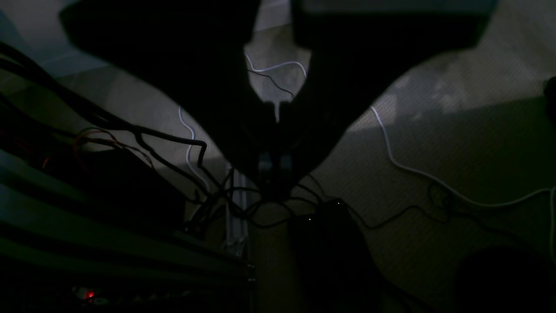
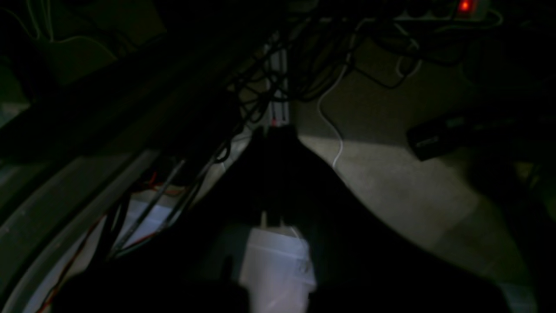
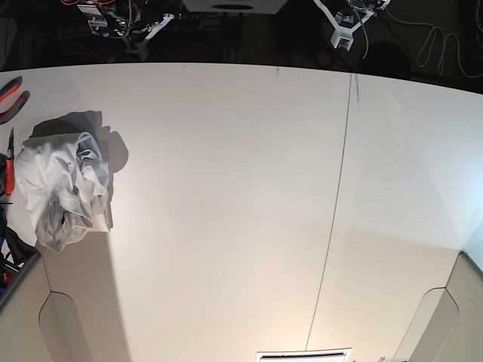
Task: Layout the t-shirt on the table in an organized manner, then fold the t-shirt properly
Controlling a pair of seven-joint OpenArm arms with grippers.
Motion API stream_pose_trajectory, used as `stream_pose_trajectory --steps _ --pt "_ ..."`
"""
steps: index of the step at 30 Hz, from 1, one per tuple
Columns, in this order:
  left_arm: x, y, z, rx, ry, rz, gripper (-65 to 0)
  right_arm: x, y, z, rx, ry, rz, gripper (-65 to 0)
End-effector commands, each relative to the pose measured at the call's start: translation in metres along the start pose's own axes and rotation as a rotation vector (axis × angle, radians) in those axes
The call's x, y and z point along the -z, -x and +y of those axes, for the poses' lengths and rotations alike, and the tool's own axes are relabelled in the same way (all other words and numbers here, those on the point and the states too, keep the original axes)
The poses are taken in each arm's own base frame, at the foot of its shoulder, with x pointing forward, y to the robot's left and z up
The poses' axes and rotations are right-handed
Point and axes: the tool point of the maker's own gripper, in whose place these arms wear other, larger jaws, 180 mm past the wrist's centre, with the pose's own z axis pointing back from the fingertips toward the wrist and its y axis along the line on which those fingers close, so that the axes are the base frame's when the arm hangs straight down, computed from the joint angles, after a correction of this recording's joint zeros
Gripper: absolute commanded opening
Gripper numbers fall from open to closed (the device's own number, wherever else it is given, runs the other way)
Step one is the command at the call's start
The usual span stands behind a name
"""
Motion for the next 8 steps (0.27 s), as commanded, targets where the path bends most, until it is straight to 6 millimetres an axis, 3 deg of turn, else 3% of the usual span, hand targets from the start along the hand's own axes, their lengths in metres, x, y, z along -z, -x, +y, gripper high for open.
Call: stream_pose_trajectory --steps 1,8 --pt "-0.0011 0.0004 0.0019 -0.001 0.0 -0.002 -65.0 -0.0012 0.0027 -0.0041 0.003 0.005 0.011 -65.0" --pt "0.0006 -0.0004 -0.0053 -0.008 0.01 -0.005 -65.0 -0.0012 0.0026 -0.0034 0.008 0.002 0.01 -65.0"
